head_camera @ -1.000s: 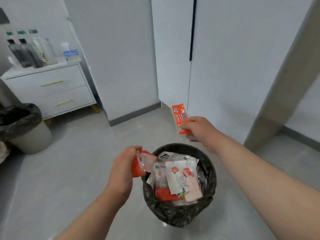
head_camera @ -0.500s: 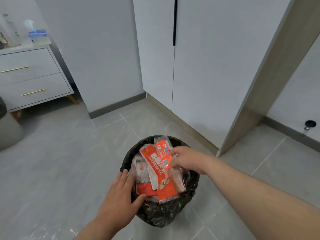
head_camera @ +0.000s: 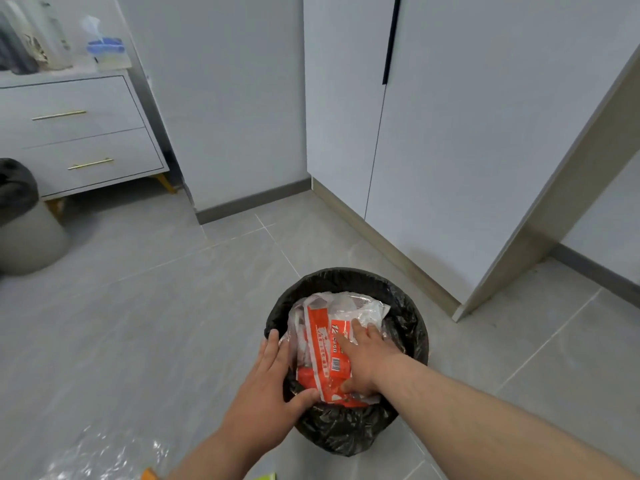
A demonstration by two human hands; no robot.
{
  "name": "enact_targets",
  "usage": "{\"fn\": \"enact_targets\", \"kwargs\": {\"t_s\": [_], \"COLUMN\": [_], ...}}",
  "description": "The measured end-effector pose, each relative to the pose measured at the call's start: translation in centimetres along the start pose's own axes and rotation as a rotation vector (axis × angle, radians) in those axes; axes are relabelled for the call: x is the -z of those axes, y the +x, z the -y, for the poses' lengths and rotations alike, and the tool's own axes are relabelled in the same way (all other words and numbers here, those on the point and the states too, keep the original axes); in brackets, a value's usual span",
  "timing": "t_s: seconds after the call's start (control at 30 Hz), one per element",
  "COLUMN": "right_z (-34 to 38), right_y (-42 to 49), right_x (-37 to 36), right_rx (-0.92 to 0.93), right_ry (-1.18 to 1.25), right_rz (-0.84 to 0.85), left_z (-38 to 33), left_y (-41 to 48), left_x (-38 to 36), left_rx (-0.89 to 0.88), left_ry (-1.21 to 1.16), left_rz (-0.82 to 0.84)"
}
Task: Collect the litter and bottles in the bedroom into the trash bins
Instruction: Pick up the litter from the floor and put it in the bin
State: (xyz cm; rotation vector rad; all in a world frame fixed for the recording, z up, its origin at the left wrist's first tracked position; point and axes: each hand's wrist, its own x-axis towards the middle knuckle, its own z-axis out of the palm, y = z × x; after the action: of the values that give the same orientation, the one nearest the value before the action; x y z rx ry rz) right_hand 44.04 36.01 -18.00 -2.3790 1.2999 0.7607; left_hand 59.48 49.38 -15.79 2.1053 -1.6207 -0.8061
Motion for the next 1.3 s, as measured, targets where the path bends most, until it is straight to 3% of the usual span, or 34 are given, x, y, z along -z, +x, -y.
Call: {"fn": "enact_targets", "kwargs": {"t_s": [0.13, 0.3, 0.4, 0.47, 0.53, 0.63, 0.73, 0.87, 1.07, 1.3], "right_z": [1.1, 5.1, 10.5, 15.0, 18.7, 22.1, 22.7, 23.0, 22.9, 24.3], "right_y": [-0.7, -3.3, -4.6, -5.4, -5.0, -1.8, 1.6, 2.9, 3.1, 2.8], "right_x": [1.9, 7.3, 8.2, 6.7, 3.6, -1.6, -6.4, -10.6, -14.4, -17.7], "right_rx": [-0.034, 0.073, 0.332, 0.527, 0.641, 0.552, 0.345, 0.246, 0.242, 0.162], "right_ry": [-0.063, -0.074, 0.149, 0.22, 0.202, 0.137, 0.143, 0.058, -0.202, -0.077], "right_rz": [-0.012, -0.456, -0.696, -0.718, -0.637, -0.345, -0.099, 0.086, 0.24, 0.092], "left_z": [0.6, 2.8, 9.0, 14.7, 20.5, 27.3, 31.9, 35.6, 37.8, 37.4], "left_y": [-0.1, -5.0, -9.7, -12.3, -14.0, -14.5, -12.8, -10.7, -11.3, -12.6], "left_x": [0.1, 2.2, 2.2, 2.2, 2.6, 3.5, 4.2, 4.4, 1.8, 1.3], "left_rx": [-0.03, -0.084, 0.146, 0.364, 0.591, 0.807, 0.797, 0.747, 0.815, 0.861], "left_ry": [-0.012, -0.071, -0.135, -0.138, -0.055, 0.086, 0.164, 0.327, 0.253, 0.22], "left_rz": [-0.01, -0.236, -0.331, -0.397, -0.45, -0.385, -0.281, -0.077, 0.103, 0.0]}}
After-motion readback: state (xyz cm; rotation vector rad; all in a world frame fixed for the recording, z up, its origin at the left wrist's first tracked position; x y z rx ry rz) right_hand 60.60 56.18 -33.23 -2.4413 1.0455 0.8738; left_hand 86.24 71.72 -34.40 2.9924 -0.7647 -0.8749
